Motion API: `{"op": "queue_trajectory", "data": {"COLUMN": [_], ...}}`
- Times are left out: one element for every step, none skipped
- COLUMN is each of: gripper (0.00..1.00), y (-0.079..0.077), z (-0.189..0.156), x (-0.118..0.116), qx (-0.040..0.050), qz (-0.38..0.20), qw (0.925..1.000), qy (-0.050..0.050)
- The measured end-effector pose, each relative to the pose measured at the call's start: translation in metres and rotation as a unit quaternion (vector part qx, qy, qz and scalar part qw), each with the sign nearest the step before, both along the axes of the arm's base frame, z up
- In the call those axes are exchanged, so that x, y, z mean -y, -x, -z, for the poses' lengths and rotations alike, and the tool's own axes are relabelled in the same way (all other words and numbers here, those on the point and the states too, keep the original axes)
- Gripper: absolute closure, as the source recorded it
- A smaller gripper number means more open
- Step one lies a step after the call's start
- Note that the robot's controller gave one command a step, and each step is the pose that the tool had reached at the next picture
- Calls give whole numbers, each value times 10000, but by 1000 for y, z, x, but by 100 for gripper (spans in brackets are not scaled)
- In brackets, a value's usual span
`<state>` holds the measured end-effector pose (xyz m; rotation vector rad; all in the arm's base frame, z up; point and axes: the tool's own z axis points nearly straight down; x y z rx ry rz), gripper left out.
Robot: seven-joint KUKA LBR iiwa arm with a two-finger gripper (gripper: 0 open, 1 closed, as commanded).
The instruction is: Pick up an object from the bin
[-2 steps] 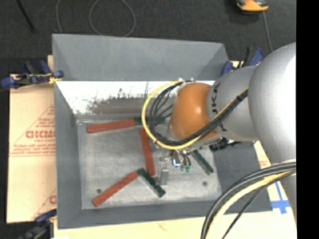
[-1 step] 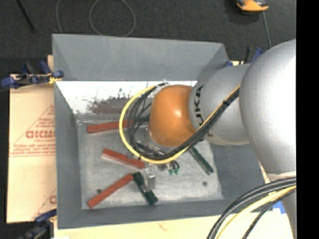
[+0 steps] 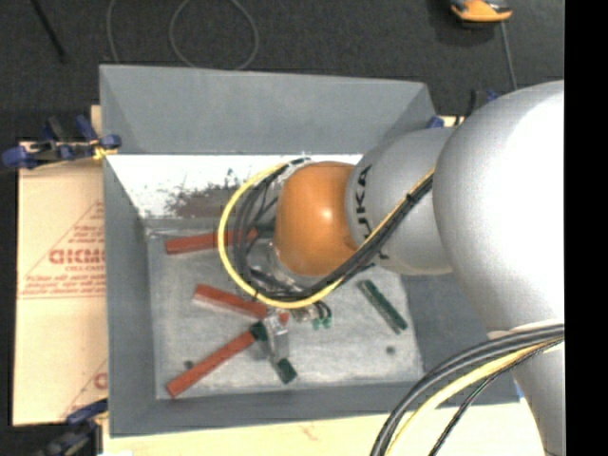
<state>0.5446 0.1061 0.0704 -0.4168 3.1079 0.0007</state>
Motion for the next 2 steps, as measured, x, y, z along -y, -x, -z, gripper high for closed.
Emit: {"op": "queue_trajectory", "data": {"gripper": [100, 100], "y": [-5, 18], "z": [-7, -5], "x": [-2, -54], "qx": [75, 50], "qz": [-13, -104], "qw": [10000, 9999], "qy": [-20, -12]}}
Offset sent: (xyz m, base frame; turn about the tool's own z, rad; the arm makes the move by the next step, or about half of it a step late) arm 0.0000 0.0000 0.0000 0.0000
